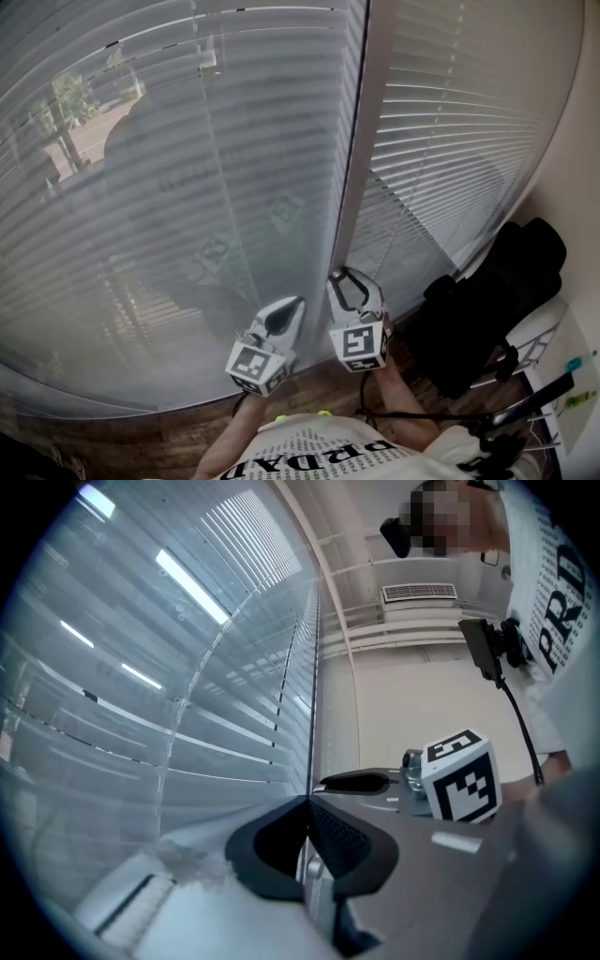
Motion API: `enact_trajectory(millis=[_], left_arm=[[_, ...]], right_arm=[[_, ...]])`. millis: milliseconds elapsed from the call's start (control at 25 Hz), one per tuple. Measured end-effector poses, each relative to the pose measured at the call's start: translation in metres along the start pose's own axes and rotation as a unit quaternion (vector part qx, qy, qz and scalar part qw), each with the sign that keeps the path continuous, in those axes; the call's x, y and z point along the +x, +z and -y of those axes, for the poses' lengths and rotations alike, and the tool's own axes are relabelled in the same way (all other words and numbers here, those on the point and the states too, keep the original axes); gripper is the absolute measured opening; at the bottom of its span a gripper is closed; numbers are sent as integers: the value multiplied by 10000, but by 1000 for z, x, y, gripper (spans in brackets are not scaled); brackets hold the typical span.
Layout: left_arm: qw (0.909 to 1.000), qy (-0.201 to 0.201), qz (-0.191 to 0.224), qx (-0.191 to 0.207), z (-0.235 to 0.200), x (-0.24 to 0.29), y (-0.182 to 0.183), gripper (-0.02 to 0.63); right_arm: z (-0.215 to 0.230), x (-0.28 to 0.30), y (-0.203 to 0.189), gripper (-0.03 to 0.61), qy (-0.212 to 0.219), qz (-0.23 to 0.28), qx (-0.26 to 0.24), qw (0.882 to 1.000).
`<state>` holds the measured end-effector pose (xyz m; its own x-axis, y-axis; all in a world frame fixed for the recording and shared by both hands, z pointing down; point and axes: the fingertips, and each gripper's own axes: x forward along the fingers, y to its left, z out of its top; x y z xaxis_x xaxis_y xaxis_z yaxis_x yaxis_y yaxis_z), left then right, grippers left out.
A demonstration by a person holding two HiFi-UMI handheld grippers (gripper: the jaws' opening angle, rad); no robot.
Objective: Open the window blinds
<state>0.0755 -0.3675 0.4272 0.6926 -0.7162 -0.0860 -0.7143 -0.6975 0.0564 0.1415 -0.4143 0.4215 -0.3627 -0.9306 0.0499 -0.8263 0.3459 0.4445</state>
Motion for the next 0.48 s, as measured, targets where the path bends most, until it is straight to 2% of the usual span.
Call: enact_trajectory(millis=[240, 480], left_arm=[[10000, -7, -5, -26, -1, 1, -2, -5], [10000, -73, 6, -26, 2, 4, -2, -5]], right_arm=[[1, 0, 0, 135, 47, 64, 307, 9995], [2, 0, -2, 135, 146, 115, 955, 9953]])
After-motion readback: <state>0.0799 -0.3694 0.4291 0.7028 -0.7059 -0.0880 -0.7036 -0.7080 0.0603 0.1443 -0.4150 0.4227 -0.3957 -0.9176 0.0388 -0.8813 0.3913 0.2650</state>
